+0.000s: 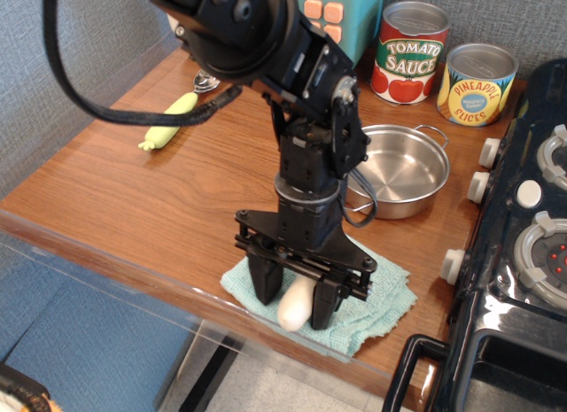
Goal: Move the mushroom between the spoon and pot
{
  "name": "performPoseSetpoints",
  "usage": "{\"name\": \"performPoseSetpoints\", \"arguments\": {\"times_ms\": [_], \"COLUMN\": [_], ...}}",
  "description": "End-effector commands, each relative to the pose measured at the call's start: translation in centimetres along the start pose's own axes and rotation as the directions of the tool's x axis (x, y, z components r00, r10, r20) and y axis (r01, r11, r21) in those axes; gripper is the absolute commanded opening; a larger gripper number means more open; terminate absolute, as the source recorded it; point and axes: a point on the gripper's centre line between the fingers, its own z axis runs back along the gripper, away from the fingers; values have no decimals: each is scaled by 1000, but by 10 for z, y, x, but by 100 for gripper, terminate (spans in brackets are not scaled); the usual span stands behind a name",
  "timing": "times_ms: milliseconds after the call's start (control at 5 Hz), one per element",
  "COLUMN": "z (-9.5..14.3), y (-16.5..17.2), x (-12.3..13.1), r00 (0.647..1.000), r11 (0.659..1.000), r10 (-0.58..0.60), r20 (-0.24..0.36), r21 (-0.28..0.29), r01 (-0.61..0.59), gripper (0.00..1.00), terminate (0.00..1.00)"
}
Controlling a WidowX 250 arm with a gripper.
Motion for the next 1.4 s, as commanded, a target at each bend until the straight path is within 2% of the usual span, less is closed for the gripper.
{"name": "performPoseSetpoints", "arguments": {"times_ms": [0, 200, 400, 600, 800, 1000, 1200], "z": [47, 91, 92, 75, 57, 49, 50], "y": [1, 31, 83, 126, 149, 154, 144], "x": [-1, 23, 64, 117, 164, 184, 186], "r00": [994, 971, 938, 947, 966, 975, 976], "r11": [998, 987, 959, 981, 997, 1000, 997], "r10": [10, 137, 273, 194, 77, -23, -73], "r20": [108, 197, 215, 255, 246, 219, 205], "r21": [-55, -114, -134, -80, -17, 26, 42], "r01": [-4, -116, -249, -179, -75, 17, 66], "gripper": [0, 0, 0, 0, 0, 0, 0], "terminate": [0, 0, 0, 0, 0, 0, 0]}}
